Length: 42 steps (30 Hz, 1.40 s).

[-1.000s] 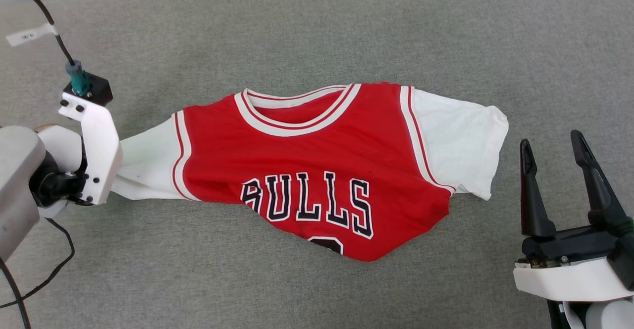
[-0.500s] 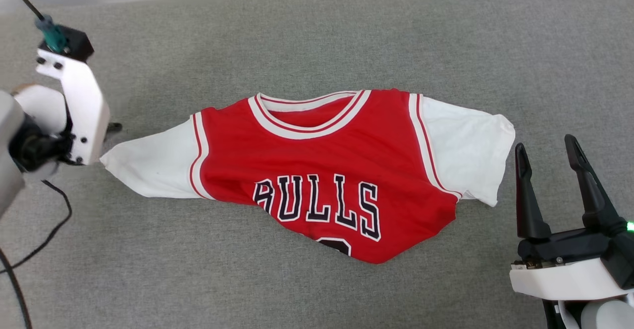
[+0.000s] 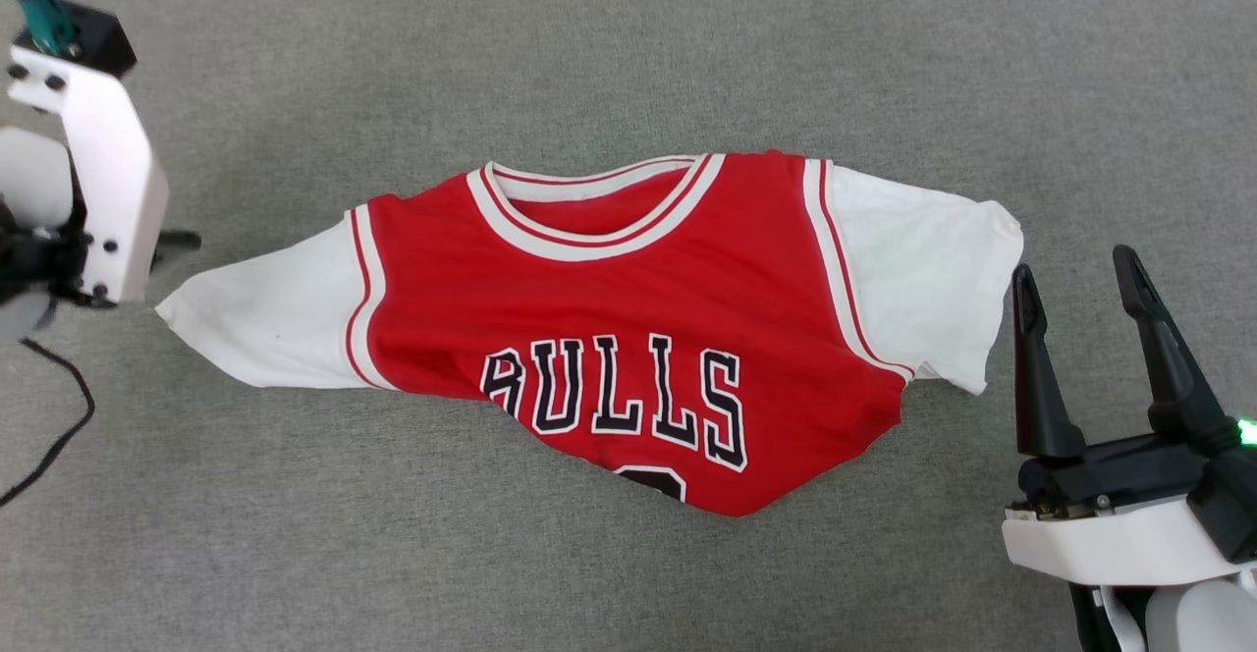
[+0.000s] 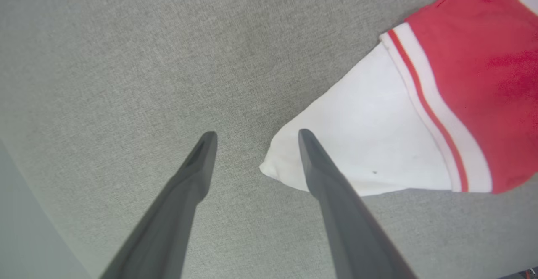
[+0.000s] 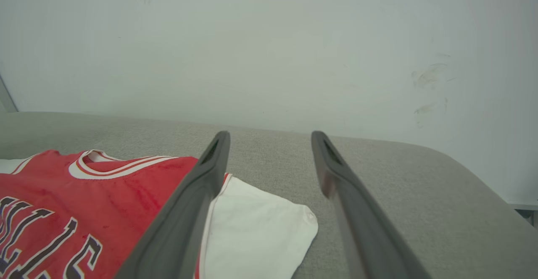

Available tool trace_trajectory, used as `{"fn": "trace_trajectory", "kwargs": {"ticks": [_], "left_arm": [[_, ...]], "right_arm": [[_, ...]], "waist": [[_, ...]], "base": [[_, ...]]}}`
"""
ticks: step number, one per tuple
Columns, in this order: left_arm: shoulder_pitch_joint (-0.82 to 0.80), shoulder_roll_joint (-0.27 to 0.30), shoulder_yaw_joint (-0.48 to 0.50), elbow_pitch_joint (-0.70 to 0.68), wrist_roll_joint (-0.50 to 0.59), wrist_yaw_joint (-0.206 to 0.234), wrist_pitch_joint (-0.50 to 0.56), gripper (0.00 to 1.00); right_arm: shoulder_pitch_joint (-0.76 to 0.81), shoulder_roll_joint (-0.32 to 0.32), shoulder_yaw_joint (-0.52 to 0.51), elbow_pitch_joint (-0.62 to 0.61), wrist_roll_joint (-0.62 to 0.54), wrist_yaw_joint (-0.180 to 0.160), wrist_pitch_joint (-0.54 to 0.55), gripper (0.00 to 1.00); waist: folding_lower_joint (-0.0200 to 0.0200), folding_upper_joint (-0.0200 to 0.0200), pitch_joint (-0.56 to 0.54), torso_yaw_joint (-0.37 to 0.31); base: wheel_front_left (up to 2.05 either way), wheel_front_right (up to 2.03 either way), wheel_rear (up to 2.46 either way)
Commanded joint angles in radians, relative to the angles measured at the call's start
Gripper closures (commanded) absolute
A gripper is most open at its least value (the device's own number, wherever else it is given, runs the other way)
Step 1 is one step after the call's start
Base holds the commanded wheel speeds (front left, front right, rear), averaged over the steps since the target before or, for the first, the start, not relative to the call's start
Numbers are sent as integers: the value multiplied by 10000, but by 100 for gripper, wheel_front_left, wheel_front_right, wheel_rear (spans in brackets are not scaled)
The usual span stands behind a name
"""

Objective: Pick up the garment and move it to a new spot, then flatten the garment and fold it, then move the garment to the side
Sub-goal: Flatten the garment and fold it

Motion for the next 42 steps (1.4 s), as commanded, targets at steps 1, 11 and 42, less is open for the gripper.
{"fn": "trace_trajectory", "kwargs": {"ticks": [1, 11, 42], "left_arm": [[202, 86, -69, -29, -6, 50, 63, 0], [1171, -227, -332, 197, -194, 14, -354, 0], [752, -781, -628, -1462, 1048, -599, -1647, 100]], "right_arm": [[-194, 35, 6, -43, -51, -3, -22, 0], [-441, 43, 17, -43, -87, -3, -22, 0], [-4939, -5449, 2088, 2180, 3466, -3, 4722, 0]], "waist": [[0, 0, 140, -58], [0, 0, 587, -87], [0, 0, -1061, 784]], "base": [[0, 0, 0], [0, 0, 0], [0, 0, 0]]}}
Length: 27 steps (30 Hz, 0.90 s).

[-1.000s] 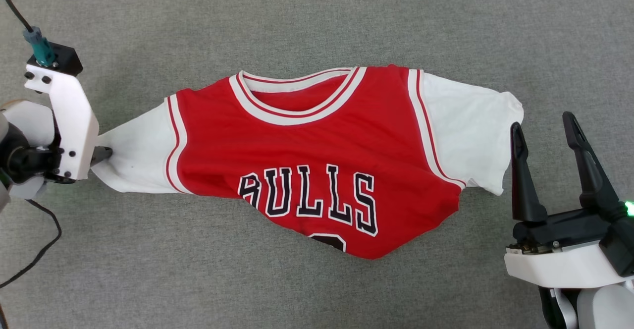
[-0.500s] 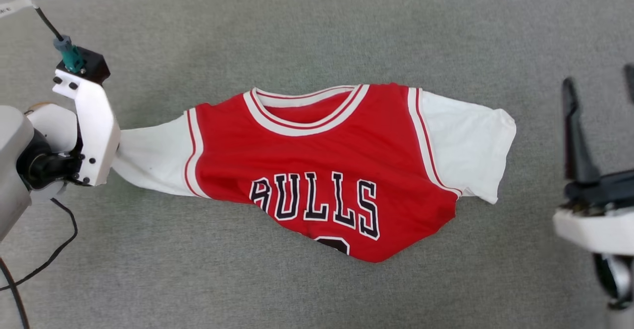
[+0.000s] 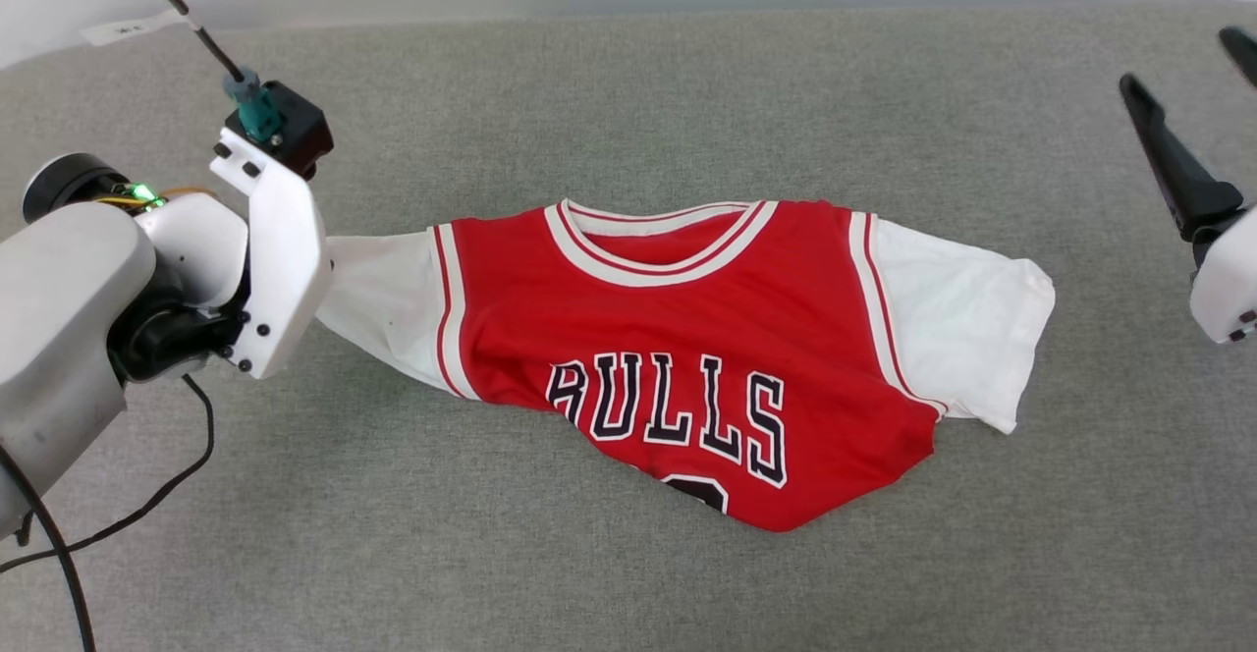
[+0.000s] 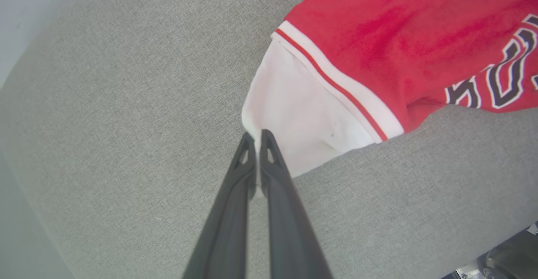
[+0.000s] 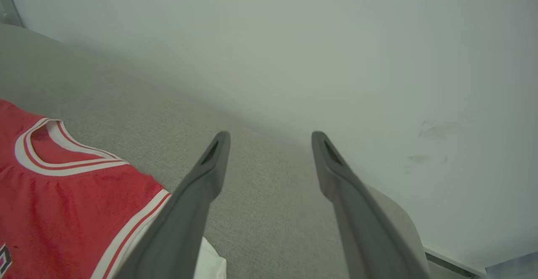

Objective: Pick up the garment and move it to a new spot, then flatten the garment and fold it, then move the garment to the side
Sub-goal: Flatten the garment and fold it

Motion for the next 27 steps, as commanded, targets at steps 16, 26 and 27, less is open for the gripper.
{"fn": "trace_trajectory", "kwargs": {"ticks": [16, 26, 27], "left_arm": [[-649, -208, 314, -1065, 251, 332, -433, 100], [-759, -464, 311, -942, 301, 217, -642, 100], [-728, -457, 304, -906, 290, 204, -649, 100]], "right_arm": [[-3107, -2283, 4124, 2183, 5499, -3, 7697, 0], [-2539, -1824, 5377, 3169, 5721, -2, 7573, 0], [-2541, -1743, 5410, 3264, 5767, -2, 7424, 0]], "waist": [[0, 0, 1464, 803], [0, 0, 1893, 1038], [0, 0, 1868, 1015]], "base": [[0, 0, 0], [0, 0, 0], [0, 0, 0]]}}
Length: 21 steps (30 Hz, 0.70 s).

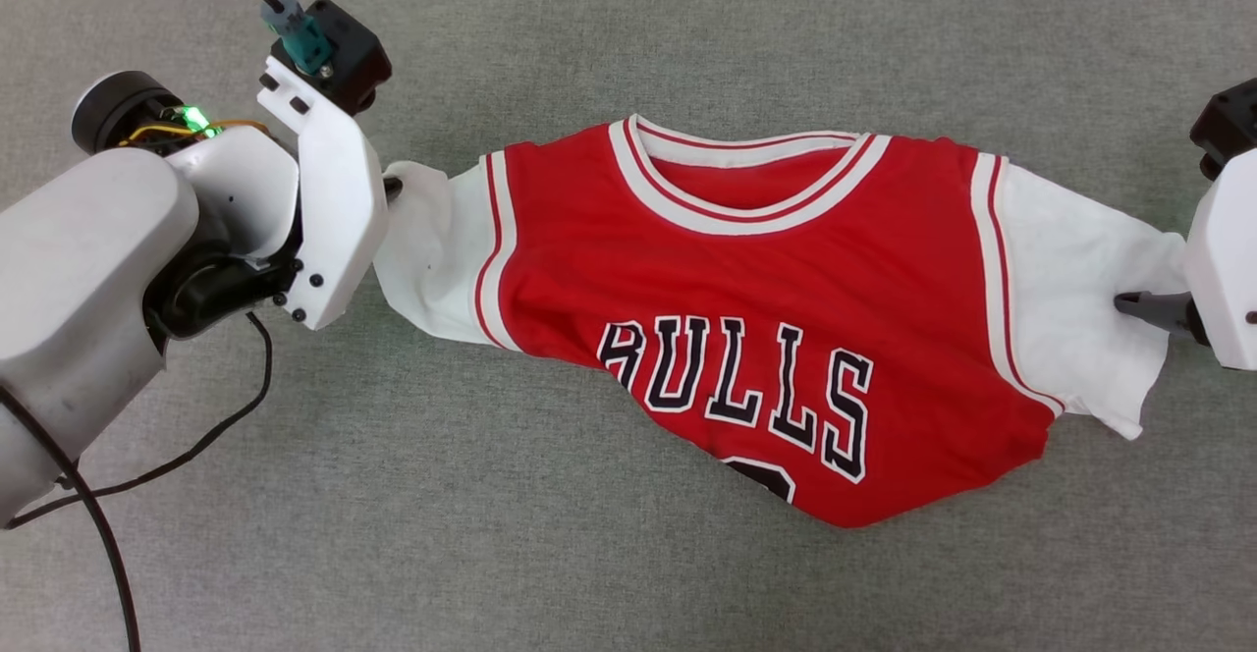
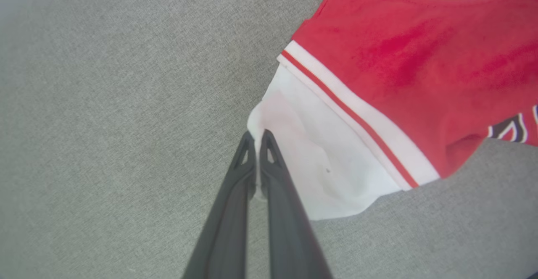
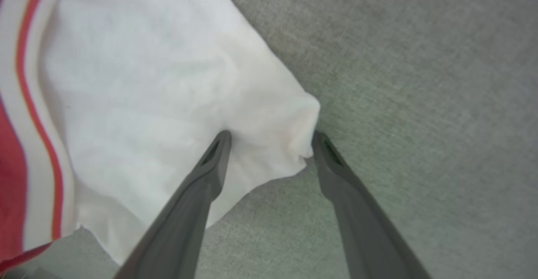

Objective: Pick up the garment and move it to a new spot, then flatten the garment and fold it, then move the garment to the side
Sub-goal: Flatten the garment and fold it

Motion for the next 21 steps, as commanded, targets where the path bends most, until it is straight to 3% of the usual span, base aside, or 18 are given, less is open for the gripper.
{"fn": "trace_trajectory", "kwargs": {"ticks": [1, 2, 3, 4, 21], "left_arm": [[-2, -31, -16, 71, -20, -47, -64, 100], [58, -25, -21, 121, -48, -53, -121, 100], [80, -46, -7, 137, -21, -84, -238, 100], [121, -68, 2, 194, -26, -112, -303, 100], [-185, 453, 540, -443, 207, -248, -1791, 100]], "right_arm": [[421, 438, 386, 264, 92, 0, -193, 0], [323, 442, 434, 314, 27, 0, -373, 51], [211, 428, 441, 402, -51, -1, -575, 65], [78, 412, 444, 459, -74, -1, -782, 100], [-1245, -540, 444, -525, 350, -1, -4473, 100]], "waist": [[0, -1, -80, -60], [0, -1, -154, -97], [0, -1, -246, -132], [0, -1, -357, -165], [0, -1, -2309, -696]], "base": [[0, 0, 0], [0, 0, 0], [0, 0, 0], [0, 0, 0], [0, 0, 0]]}}
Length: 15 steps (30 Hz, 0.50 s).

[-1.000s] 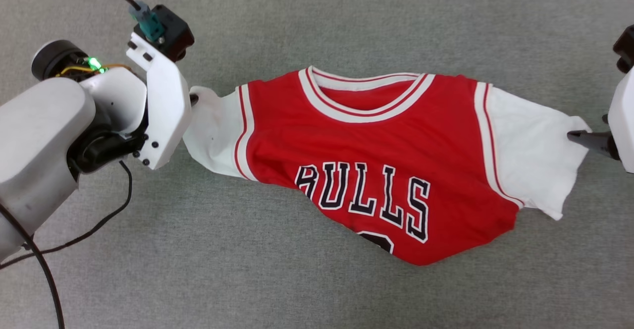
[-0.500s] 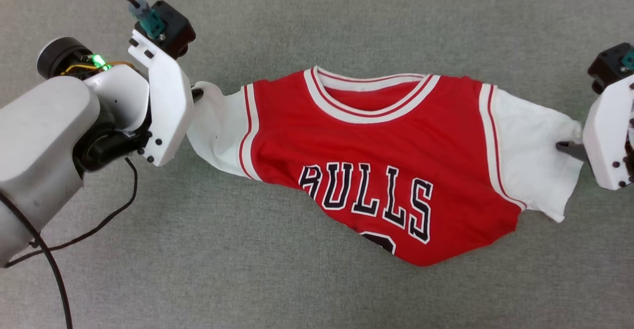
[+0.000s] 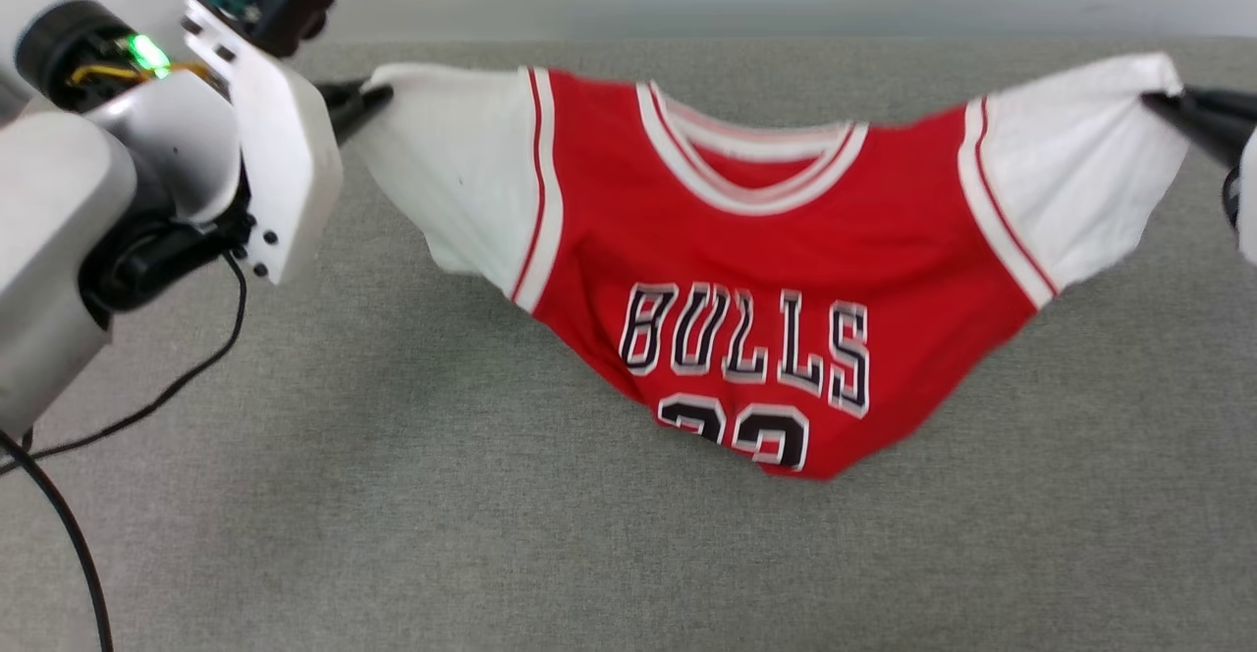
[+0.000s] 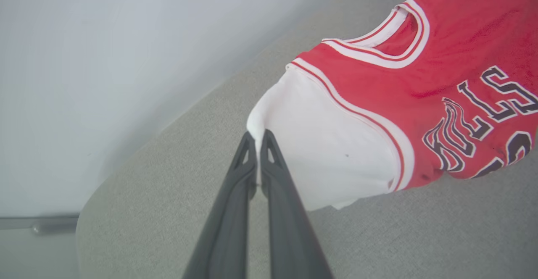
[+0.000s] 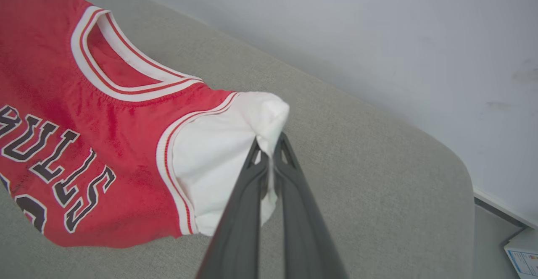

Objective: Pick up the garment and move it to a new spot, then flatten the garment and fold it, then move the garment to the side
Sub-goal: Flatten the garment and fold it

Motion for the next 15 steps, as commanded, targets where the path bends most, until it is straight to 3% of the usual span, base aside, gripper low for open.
{"fn": "trace_trajectory", "kwargs": {"ticks": [1, 7, 15], "left_arm": [[-89, 25, 109, -64, 31, 39, -168, 100], [-686, 144, 564, -160, 338, 129, -753, 100], [-1946, -543, 1088, 412, 744, 367, -1156, 100]], "right_arm": [[-169, -83, -37, -55, -29, -3, -194, 100], [-787, -118, -350, -242, -320, -5, -1277, 100], [-2245, 467, -905, 244, -1292, -3, -1956, 100]], "waist": [[0, 0, -136, -96], [0, 0, -340, -196], [0, 0, 15, -242]], "base": [[0, 0, 0], [0, 0, 0], [0, 0, 0]]}}
